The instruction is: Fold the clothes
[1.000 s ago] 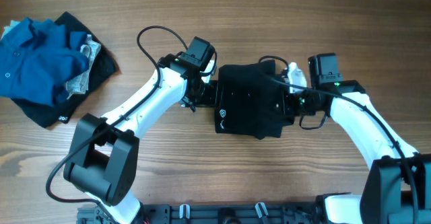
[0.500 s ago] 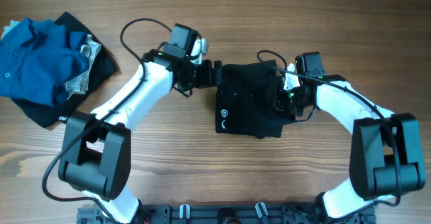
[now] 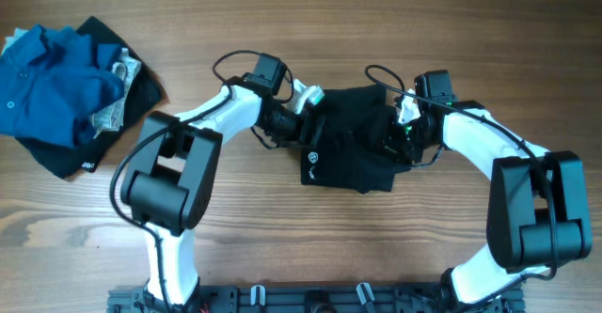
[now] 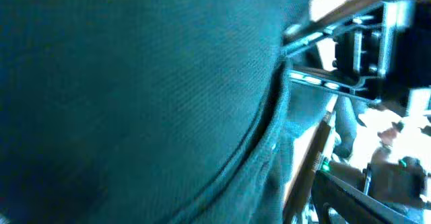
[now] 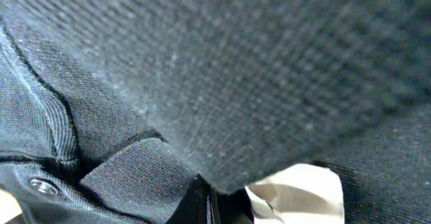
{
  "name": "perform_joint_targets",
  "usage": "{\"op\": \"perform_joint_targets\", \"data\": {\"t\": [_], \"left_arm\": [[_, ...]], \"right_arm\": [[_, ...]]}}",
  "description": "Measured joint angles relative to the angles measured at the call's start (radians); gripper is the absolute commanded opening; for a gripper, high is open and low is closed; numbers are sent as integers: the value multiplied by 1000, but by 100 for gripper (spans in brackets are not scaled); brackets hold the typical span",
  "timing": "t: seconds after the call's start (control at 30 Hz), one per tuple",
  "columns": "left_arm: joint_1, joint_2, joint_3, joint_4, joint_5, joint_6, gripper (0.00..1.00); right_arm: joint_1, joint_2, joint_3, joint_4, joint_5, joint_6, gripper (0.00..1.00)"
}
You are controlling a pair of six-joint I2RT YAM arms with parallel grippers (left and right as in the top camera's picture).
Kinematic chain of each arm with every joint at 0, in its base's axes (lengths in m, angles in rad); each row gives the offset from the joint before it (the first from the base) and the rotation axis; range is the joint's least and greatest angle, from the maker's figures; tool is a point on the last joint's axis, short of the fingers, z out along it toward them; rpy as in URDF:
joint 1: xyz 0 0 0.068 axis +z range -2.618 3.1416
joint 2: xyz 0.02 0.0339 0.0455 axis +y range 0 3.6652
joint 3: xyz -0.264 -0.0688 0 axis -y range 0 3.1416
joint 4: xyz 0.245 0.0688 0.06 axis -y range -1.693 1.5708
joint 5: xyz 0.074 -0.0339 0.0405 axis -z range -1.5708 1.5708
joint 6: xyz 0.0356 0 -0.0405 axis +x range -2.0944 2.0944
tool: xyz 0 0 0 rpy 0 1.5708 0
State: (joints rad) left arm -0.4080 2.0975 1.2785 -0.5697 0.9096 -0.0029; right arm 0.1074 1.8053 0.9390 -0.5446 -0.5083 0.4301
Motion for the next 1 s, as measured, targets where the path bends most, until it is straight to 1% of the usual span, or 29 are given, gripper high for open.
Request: {"op": "perform_joint_targets", "data": {"t": [0.07,0.13,0.17,0.23,0.33,0.4,0.47,0.5,0.53,0.6,0.63,0.7,0.8,0.9,1.0], "left_arm": [[-12,18,2,23,32,21,59],[-34,37,2,64,39,2,26],[-42,39,1,79,24,-16,16],[-54,53,0,118,4,-64,4],[-55,57,-1,132,-3,-138,4],[-53,52,0,116,-24,-173,4],[-40,26,0,70,-75,-208,4],[-32,13,0,48,-92,-215,4],[-16,-13,0,13,-125,-226,4],[89,-126,0,-51,-195,-241,4],[178,-217,13,-56,-229,-247,4],[286,-317,29,-29,-251,-251,4],[487,-464,46,36,-269,-255,4],[696,-523,56,127,-274,-259,4],[864,-498,56,233,-280,-250,4]], "right_arm": [[-1,0,1,0,-1,0,4],[-1,0,1,0,-1,0,4],[-1,1,1,0,-2,0,4],[-2,1,1,-2,-4,0,4],[-3,8,14,-31,-12,1,5],[-8,8,24,-65,-24,4,4],[-7,-6,25,-117,-31,3,4],[-5,-19,22,-135,-29,-2,5],[0,-42,14,-160,-21,-8,10],[3,-148,-2,-186,-3,-16,14],[3,-238,-2,-182,4,-19,14],[3,-329,-3,-177,11,-20,14],[3,-462,-2,-175,15,-20,14],[3,-485,-2,-182,16,-19,11],[3,-483,-2,-213,16,-20,9]]}}
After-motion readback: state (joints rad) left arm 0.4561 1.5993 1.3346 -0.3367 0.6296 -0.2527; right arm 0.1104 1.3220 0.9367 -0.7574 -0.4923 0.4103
